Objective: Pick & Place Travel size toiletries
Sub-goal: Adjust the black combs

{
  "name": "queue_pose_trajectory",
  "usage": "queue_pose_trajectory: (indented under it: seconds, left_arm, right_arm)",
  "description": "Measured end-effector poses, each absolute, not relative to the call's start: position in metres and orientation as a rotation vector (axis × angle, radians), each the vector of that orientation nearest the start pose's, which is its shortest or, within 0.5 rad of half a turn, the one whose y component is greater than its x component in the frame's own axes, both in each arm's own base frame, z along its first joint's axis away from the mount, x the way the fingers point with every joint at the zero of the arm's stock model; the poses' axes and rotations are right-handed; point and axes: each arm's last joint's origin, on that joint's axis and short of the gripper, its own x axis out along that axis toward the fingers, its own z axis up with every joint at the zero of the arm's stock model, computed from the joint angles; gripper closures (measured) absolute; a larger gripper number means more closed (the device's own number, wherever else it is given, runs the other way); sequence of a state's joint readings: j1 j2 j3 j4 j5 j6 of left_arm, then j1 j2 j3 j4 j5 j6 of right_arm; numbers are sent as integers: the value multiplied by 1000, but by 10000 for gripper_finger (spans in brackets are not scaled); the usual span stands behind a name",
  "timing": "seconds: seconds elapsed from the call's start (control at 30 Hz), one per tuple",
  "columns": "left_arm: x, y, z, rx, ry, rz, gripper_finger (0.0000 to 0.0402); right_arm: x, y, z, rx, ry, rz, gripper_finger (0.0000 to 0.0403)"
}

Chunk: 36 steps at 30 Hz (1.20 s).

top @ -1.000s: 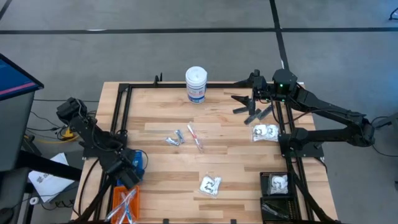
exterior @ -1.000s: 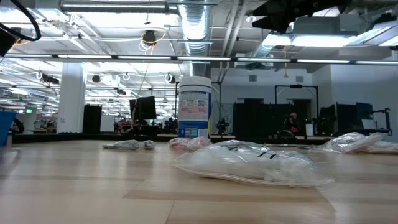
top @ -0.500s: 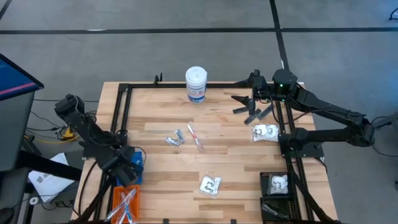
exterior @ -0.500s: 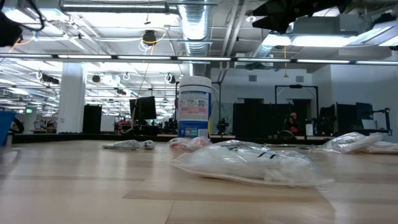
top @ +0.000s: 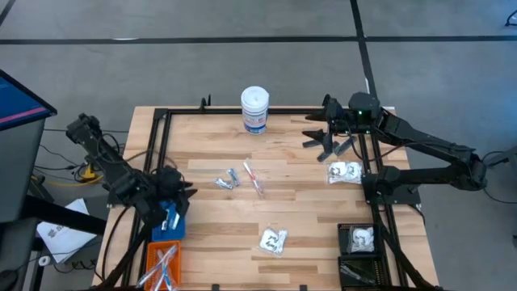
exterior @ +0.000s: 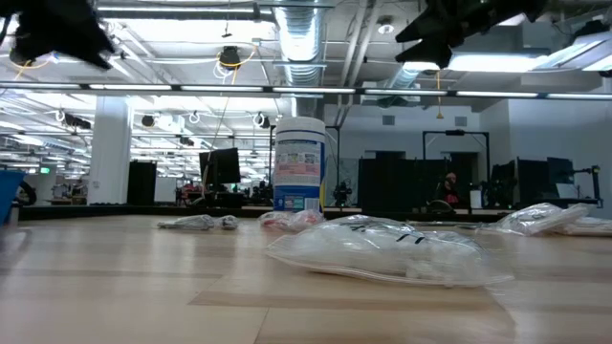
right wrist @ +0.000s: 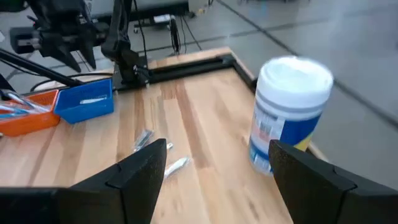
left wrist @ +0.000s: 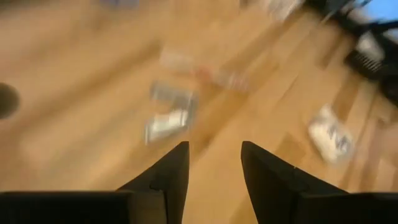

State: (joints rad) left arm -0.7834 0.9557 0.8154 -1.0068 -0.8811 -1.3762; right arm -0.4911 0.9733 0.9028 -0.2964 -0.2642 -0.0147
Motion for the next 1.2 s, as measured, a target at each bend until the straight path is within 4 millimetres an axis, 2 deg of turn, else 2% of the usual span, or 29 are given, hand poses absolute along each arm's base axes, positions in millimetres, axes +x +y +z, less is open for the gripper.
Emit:
queue_pose_trajectory:
  seconds: [0.2, 0.33, 0.43, 0.63, 0.77, 0.9, 1.2]
  left_arm:
    - [147, -81, 276, -173, 370, 628, 266]
    - [166, -68, 285, -64, 340, 673, 266]
    - [182, -59, 298, -4, 314, 631, 266]
    - [210, -40, 330, 84, 131, 349, 266]
    - [218, -25, 340, 136, 39, 260, 266]
    - [227, -9, 328, 144, 68, 243, 266]
    - [255, 36, 293, 76, 136, 258, 266]
  right_arm:
    - [186, -91, 323, 197, 407, -231, 127]
    - [186, -91, 324, 239, 393, -240, 127]
    - [187, -90, 320, 258, 402, -240, 127]
    - [187, -84, 279, 344, 510, -227, 127]
    - [190, -79, 257, 340, 487, -205, 127]
    - [196, -69, 246, 328, 408, -148, 127]
    - [209, -52, 253, 203, 248, -36, 127]
